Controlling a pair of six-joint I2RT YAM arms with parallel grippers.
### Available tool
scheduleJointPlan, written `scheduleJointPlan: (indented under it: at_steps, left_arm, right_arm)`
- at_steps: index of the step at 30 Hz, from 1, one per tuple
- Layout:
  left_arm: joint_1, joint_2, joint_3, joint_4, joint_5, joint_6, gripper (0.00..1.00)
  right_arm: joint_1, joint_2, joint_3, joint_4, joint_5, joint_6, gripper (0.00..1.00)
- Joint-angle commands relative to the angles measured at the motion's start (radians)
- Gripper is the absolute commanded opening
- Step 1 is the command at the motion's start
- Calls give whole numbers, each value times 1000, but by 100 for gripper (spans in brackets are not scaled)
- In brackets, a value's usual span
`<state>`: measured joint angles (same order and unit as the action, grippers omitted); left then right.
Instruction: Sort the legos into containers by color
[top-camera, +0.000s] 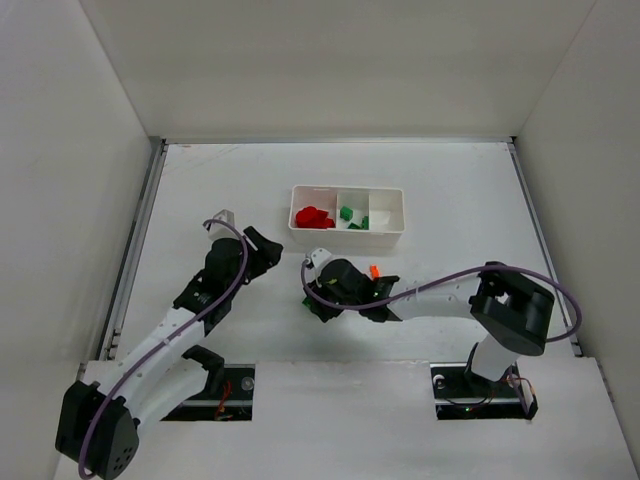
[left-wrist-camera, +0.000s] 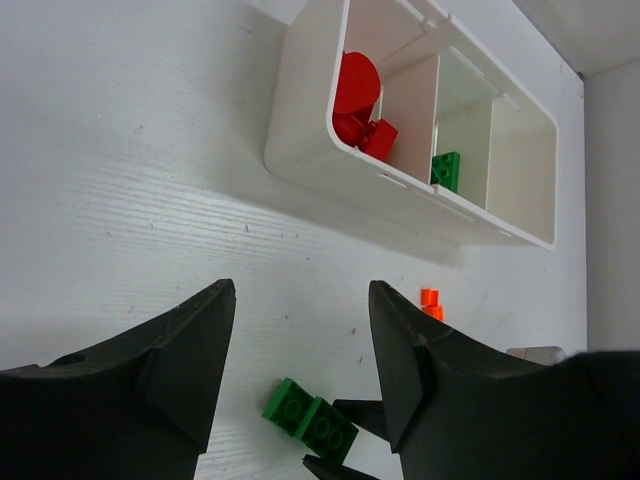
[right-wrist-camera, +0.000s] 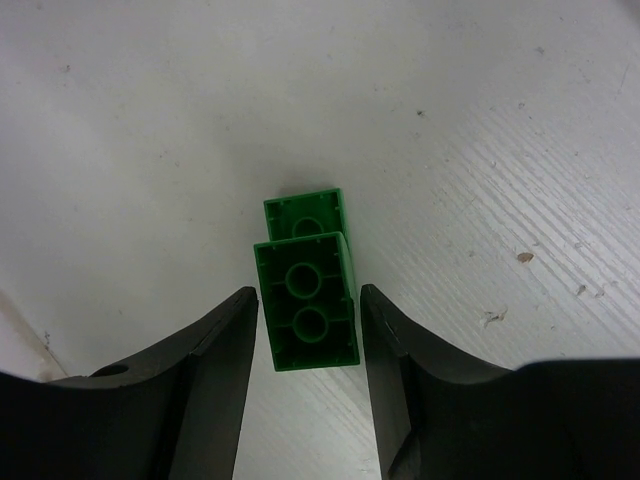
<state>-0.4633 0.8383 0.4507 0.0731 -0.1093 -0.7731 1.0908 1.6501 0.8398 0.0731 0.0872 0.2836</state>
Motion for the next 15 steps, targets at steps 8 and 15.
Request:
scheduleJointPlan:
  at_steps: [8, 15]
  left_arm:
    - [-11, -44, -21, -15, -1, -26, 53]
    - [-34, -21, 0, 5, 37, -55, 52]
  right_arm:
    - [27, -6, 42, -7, 63, -21, 32]
    - [-67, -136, -36, 82, 14, 78, 25]
